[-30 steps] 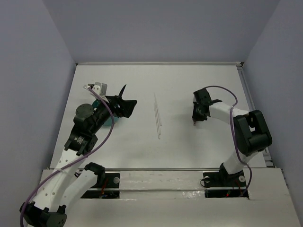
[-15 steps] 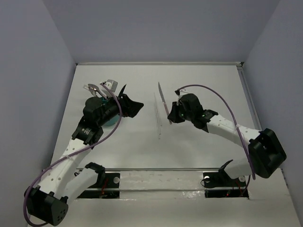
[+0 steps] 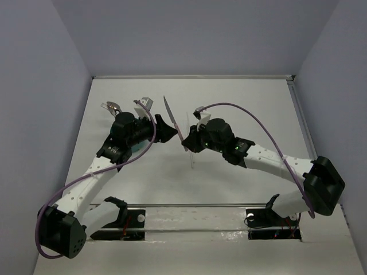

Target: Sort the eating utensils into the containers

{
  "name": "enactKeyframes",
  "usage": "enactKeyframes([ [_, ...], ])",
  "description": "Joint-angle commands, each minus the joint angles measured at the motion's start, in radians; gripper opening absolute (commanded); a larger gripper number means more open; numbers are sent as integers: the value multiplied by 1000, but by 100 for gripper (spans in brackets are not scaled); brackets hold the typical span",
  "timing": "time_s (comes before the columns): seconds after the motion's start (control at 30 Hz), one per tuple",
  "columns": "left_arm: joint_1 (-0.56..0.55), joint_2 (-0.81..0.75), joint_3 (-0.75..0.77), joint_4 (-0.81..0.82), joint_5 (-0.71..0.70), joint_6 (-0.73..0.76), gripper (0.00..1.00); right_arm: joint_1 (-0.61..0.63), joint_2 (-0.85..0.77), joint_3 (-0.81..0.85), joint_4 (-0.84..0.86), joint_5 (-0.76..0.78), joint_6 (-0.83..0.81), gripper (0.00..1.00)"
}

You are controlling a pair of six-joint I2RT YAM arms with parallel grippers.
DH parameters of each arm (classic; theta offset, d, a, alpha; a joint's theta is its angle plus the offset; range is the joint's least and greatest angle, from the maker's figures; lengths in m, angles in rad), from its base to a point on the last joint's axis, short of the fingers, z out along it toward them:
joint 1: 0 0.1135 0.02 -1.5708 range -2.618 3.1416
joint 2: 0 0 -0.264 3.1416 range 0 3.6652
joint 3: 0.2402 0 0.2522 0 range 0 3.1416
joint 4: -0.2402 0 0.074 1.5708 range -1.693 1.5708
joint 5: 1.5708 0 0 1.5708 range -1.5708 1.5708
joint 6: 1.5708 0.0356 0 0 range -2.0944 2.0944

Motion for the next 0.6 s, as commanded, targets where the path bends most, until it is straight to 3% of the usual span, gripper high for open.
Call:
enactKeyframes([
  [0.0, -5, 0, 35, 32, 37, -4, 62, 57, -19, 64, 93, 30, -40, 0],
  [0.37, -5, 9, 35, 23, 4, 0, 44, 151, -2, 99, 99, 126, -83, 0],
  [0.43, -5, 6, 34, 24, -3, 2, 33, 151, 5, 104, 95, 130, -85, 0],
  [0.47, -5, 5, 34, 24, -6, 0, 23, 151, 6, 107, 88, 135, -85, 0],
  [0.57, -5, 8, 34, 23, -10, 2, 9, 151, 14, 106, 82, 161, -83, 0],
])
